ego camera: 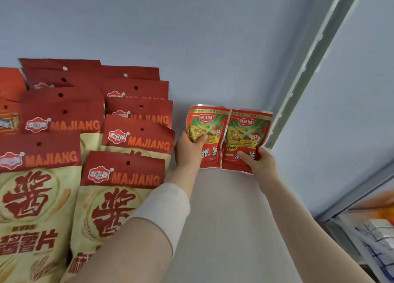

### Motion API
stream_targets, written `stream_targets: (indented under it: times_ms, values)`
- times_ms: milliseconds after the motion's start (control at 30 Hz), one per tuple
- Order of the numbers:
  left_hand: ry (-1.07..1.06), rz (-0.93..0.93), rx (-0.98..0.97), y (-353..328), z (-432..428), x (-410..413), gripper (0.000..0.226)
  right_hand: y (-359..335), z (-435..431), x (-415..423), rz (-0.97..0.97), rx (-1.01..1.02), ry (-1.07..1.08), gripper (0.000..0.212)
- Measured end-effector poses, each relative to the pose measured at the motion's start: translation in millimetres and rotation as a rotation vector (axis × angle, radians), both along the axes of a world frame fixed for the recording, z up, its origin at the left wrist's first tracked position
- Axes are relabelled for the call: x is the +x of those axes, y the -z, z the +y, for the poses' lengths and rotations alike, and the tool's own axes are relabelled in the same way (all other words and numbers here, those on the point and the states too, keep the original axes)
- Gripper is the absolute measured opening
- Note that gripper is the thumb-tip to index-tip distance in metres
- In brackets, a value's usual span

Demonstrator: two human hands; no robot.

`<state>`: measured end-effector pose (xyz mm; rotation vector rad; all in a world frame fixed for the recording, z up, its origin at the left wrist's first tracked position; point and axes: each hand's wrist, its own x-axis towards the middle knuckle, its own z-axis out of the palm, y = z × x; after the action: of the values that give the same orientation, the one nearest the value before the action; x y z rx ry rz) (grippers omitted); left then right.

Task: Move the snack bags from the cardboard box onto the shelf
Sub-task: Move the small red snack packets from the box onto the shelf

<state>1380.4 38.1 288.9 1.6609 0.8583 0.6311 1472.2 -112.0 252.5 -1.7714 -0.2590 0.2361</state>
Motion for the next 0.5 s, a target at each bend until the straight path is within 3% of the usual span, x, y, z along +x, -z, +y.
stream_targets:
  times_ms: [267, 500]
  values:
    - [-0.264, -0.117, 0.021, 4.1, 10.0, 30.8, 0.048, 9.4, 31.5, 32.7, -0.016, 0.025, -0.046, 0.019]
    - [-0.408, -0.203, 0.192, 16.2, -0.4, 33.5, 0.06, 17.6, 33.9, 42.3, -0.088, -0.013, -0.02, 0.043]
